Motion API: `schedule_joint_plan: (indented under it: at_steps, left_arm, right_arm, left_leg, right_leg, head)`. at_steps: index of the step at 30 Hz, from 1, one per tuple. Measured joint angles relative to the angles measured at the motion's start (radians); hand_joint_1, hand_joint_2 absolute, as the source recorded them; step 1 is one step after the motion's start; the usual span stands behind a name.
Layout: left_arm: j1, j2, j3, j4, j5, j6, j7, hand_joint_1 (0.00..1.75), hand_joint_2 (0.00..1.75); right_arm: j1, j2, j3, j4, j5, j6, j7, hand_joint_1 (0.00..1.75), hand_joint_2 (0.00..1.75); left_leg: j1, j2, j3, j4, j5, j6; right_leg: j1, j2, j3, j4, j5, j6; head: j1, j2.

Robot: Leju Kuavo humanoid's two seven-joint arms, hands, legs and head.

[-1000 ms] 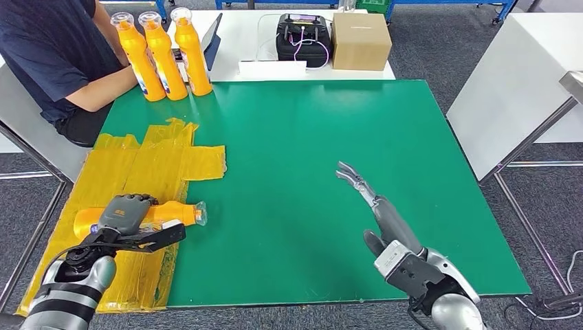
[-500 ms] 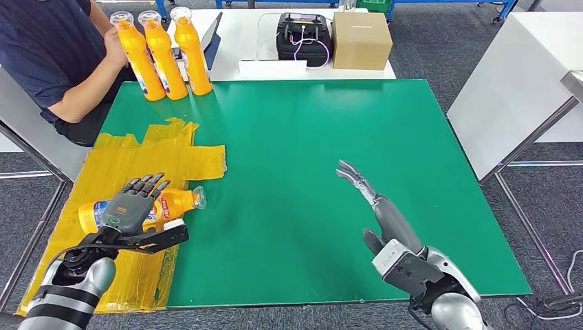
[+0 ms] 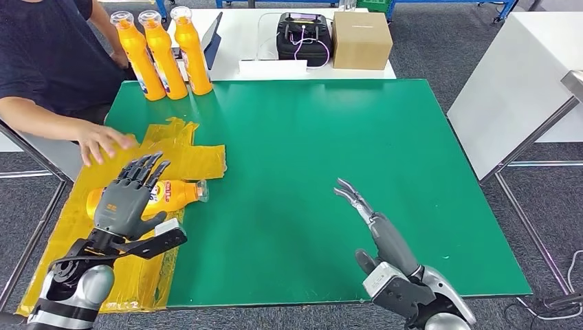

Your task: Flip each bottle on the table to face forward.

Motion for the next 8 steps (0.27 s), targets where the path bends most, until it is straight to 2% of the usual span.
schedule_joint_plan:
  at_steps: [1, 3, 6, 8]
  left_arm:
    - [0.008, -0.018, 0.009, -0.017, 0.058, -0.018, -0.012, 0.00, 0.00]
    - [0.036, -0.068, 0.032, -0.064, 0.255, -0.092, -0.040, 0.00, 0.00]
    - [0.117, -0.166, 0.046, -0.169, 0.632, -0.248, -0.086, 0.00, 0.00]
    - [0.164, -0.209, 0.038, -0.221, 0.746, -0.289, -0.106, 0.00, 0.00]
  right_arm:
    - [0.014, 0.008, -0.001, -0.005, 0.026, -0.019, -0.015, 0.00, 0.00]
    - [0.052, 0.036, -0.006, -0.025, 0.113, -0.088, -0.060, 0.00, 0.00]
    - [0.120, 0.113, -0.004, -0.079, 0.260, -0.225, -0.109, 0.00, 0.00]
    - [0.147, 0.148, 0.006, -0.104, 0.306, -0.274, -0.112, 0.00, 0.00]
  left_leg:
    - [0.000, 0.000, 0.000, 0.000, 0.000, 0.000]
    - [0.000, 0.000, -0.001, 0.000, 0.000, 0.000]
    - [-0.001, 0.001, -0.002, 0.000, -0.002, 0.000]
    - [-0.001, 0.001, -0.002, 0.000, -0.002, 0.000]
  right_leg:
    - [0.000, 0.000, 0.000, 0.000, 0.000, 0.000]
    - [0.000, 0.000, 0.000, 0.000, 0.000, 0.000]
    - [0.000, 0.001, -0.002, 0.000, 0.000, 0.000]
    - [0.000, 0.001, -0.003, 0.000, 0.000, 0.000]
  head:
    - [0.000, 0.000]
    - [0.000, 0.000]
    - [0.000, 0.000]
    - [0.000, 0.000]
